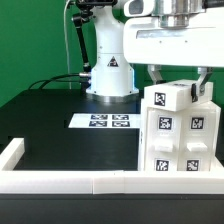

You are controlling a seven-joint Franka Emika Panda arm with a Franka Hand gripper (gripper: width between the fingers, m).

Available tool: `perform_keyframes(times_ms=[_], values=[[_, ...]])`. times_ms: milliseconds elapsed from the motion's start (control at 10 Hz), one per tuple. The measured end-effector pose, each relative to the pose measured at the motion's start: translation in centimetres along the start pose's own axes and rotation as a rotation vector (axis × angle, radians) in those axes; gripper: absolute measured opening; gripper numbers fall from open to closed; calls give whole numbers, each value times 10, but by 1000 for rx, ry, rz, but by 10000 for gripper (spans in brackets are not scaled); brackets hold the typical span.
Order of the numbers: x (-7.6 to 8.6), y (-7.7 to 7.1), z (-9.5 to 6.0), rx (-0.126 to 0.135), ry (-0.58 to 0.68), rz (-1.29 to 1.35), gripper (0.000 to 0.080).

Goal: Assemble cabinet

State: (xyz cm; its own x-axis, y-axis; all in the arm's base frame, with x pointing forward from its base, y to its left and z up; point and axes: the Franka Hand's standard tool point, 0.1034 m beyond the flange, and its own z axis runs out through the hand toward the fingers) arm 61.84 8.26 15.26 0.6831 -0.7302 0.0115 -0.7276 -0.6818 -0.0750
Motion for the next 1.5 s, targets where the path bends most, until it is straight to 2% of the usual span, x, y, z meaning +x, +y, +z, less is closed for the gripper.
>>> perform_keyframes(times_ms=[200,400,900,1300,1500], values=[[1,1,0,6,-6,152,561],[0,3,0,31,-13,395,561],[0,3,1,38,-38,843,561],[1,1,-1,51,-71,1024,561],[1,1,-2,53,-78,1009,561]])
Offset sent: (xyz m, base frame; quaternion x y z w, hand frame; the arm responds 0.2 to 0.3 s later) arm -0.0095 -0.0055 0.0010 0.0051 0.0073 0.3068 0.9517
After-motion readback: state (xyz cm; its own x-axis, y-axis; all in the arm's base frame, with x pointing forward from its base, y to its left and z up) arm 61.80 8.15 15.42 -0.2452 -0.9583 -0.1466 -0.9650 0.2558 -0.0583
